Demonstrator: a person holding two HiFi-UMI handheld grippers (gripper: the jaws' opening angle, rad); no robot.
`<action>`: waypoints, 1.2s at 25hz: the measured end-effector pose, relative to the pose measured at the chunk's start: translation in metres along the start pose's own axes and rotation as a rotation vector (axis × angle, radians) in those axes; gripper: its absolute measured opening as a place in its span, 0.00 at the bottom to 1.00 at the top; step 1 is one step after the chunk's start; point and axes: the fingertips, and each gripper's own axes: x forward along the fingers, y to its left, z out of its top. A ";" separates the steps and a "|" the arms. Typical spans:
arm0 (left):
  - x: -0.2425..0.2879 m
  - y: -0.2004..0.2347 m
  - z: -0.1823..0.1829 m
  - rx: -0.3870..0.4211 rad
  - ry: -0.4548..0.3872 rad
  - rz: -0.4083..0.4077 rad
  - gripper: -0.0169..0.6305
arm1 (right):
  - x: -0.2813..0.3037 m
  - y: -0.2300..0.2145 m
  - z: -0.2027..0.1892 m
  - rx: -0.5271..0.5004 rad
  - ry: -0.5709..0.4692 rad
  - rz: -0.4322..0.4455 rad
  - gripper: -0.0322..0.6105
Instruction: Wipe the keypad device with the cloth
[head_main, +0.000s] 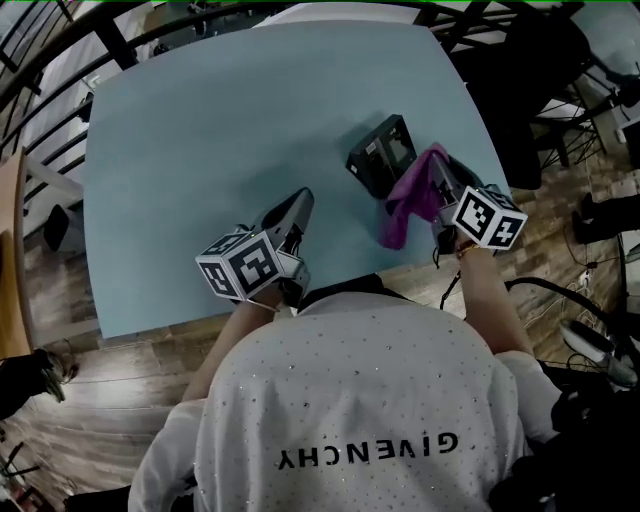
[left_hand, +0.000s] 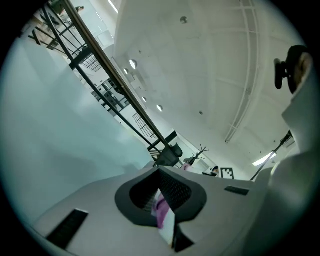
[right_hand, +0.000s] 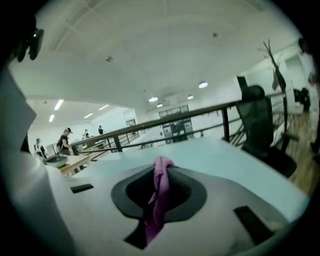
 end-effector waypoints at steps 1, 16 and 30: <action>-0.002 0.001 0.003 0.006 -0.013 0.011 0.03 | -0.006 0.000 0.040 -0.068 -0.073 -0.025 0.10; -0.070 0.038 0.024 0.021 -0.266 0.345 0.03 | 0.108 0.120 0.015 -0.637 0.180 0.463 0.10; -0.031 0.009 -0.024 -0.046 -0.365 0.527 0.03 | 0.125 0.090 -0.051 -0.692 0.437 0.737 0.10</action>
